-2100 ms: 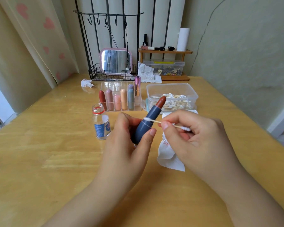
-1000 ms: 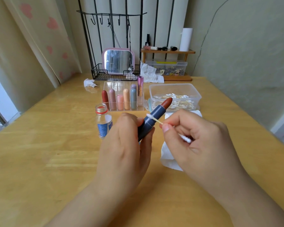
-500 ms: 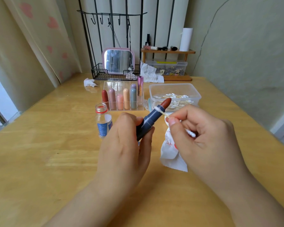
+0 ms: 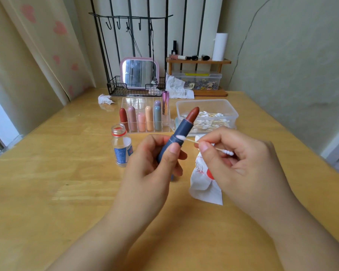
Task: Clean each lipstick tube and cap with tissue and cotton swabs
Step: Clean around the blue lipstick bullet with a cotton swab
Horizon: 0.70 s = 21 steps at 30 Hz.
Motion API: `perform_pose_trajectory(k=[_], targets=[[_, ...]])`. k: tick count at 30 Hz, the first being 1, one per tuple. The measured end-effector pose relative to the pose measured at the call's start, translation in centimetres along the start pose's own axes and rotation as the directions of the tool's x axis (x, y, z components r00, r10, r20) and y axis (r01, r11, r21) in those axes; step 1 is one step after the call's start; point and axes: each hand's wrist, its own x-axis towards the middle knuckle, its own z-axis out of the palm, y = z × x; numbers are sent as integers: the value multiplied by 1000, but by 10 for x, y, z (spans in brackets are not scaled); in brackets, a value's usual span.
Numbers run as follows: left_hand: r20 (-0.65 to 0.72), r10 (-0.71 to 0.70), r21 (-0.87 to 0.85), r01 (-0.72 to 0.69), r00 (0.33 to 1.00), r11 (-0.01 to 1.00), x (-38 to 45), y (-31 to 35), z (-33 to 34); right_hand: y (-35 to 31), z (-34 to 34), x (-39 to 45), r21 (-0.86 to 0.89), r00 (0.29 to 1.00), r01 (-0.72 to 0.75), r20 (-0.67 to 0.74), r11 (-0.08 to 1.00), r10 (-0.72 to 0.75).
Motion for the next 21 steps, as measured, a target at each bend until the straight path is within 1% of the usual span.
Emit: perform_pose_trajectory(k=[4, 6, 8, 11, 13, 16, 21], targets=[[67, -82, -88, 88, 994, 992, 1, -2, 0, 1, -3, 2, -9, 998, 1, -58, 1000, -1], [119, -126, -194, 148, 985, 970, 0, -1, 2, -1, -1, 1, 33, 1000, 6, -18, 999, -6], [175, -163, -310, 211, 971, 927, -1, 1, 3, -3, 1, -1, 83, 999, 30, 41, 996, -34], [258, -186, -413, 282, 948, 866, -1, 4, 2, -3, -1, -1, 85, 999, 12, 48, 996, -16], [281, -188, -432, 299, 941, 851, 0, 6, 2, -1, -1, -1, 49, 1000, -9, 30, 999, 8], [276, -182, -417, 288, 944, 862, -1, 5, 2, 1, -1, -1, 17, 1000, -13, 6, 1000, 13], [292, -171, -378, 277, 941, 883, -3, 2, 1, 2, -5, 2, 4, 995, -9, -101, 1000, 10]])
